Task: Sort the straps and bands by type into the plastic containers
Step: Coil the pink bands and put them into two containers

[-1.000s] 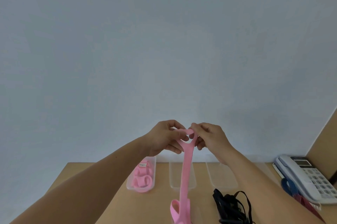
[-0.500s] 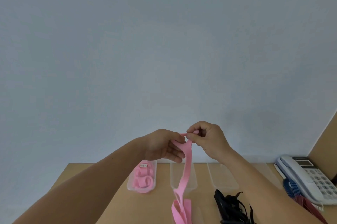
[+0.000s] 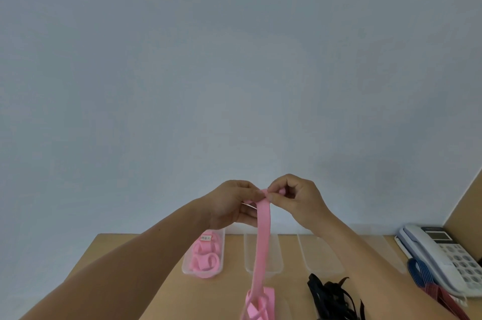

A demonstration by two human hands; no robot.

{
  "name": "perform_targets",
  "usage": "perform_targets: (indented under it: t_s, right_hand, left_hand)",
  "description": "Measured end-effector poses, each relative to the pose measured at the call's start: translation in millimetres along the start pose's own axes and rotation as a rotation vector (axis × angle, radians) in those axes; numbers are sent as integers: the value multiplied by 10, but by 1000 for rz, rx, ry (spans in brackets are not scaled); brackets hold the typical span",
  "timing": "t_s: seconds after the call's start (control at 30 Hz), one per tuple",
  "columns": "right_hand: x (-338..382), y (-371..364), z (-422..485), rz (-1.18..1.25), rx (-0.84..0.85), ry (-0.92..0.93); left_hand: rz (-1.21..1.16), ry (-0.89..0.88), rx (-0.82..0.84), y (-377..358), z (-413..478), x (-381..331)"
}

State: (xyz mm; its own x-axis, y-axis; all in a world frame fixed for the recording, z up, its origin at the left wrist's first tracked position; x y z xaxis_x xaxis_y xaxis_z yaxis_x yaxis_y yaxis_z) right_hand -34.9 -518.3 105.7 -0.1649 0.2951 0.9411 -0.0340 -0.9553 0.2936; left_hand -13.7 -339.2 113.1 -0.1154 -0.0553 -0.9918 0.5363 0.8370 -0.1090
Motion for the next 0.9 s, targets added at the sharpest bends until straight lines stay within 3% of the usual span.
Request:
perform_targets:
  t_s: [0.2,0.6,0.9]
  right_hand:
    - [86,-33,-10,36,51,-187]
    - [25,-125,-78,-31,58,-113]
    - [74,-125,-69,41,83,-130]
  left_hand:
    - [122,-101,-49,15,16,6]
    - [146,69,39,80,-12,34]
    - [56,15,63,51,-36,25]
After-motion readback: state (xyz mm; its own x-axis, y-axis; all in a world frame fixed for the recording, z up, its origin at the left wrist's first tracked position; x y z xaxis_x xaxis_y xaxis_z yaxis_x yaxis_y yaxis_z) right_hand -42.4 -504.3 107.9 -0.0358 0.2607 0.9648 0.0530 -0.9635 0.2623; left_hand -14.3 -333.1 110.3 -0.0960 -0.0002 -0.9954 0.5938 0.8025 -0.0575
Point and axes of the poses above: each hand's wrist, its own z-axis towards the middle knuckle, its own y-axis out of the back of the hand, x = y × z, the point moved 2 cm from there along z, towards the middle knuckle, and after that the axes turned 9 degrees about -y, right-handed, at the moved point
